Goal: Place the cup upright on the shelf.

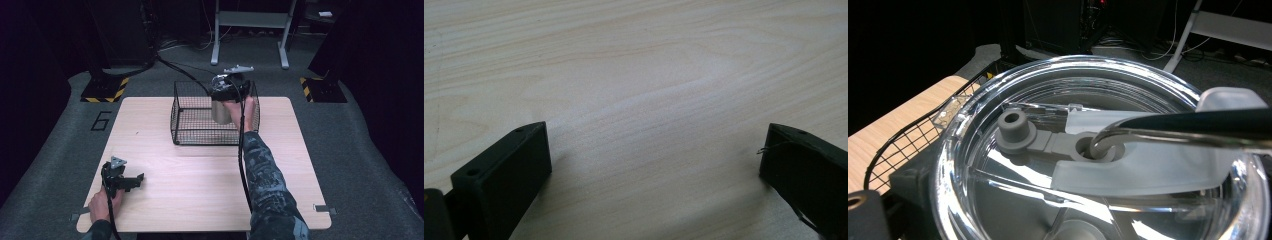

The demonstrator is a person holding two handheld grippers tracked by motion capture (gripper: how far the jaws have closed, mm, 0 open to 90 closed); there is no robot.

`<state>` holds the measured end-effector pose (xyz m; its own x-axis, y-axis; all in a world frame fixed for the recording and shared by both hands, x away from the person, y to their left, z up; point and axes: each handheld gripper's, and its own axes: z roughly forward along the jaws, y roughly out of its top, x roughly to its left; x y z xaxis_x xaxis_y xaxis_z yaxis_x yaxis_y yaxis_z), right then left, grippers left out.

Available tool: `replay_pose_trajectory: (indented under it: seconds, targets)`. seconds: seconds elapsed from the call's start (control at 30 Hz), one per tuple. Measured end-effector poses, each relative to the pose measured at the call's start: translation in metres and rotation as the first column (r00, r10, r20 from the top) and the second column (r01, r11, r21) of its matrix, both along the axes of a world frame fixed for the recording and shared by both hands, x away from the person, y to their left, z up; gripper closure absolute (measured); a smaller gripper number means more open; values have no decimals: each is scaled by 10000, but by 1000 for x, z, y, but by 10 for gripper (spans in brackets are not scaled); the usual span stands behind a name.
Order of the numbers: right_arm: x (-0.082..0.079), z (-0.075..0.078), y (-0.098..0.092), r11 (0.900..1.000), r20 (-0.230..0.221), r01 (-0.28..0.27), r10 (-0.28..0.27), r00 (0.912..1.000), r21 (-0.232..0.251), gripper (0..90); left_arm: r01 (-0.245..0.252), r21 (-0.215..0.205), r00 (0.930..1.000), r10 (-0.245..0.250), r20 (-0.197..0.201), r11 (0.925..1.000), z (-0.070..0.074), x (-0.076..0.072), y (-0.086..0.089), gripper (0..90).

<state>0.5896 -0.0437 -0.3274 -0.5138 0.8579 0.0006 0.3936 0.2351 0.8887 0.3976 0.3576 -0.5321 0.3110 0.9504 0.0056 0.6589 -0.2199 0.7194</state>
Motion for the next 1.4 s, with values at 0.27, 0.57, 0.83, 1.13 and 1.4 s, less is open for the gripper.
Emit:
replay_pose_trajectory:
  seconds: [0.27, 0.57, 0.83, 1.13, 1.4]
  targets:
    - [4, -9, 6, 9999, -113, 55, -56, 9999, -96, 35, -12, -33, 10000, 11, -52, 10000, 0, 0, 0, 0]
    - [8, -19, 13, 9999, -338, 121, -124, 9993, -105, 35, -14, -37, 10000, 14, -44, 10000, 0, 0, 0, 0]
    - [11, -24, 14, 9997, -372, 210, -213, 9991, -93, 34, -26, -2, 10000, 26, -63, 10000, 0, 0, 0, 0]
    - [16, -32, 16, 9997, -494, 211, -219, 9985, -149, 35, -25, -15, 10000, 25, -62, 10000, 0, 0, 0, 0]
    - [19, -41, 19, 9994, -681, 346, -351, 9971, -90, 35, -16, 7, 10000, 16, -96, 10000, 1, 0, 0, 1]
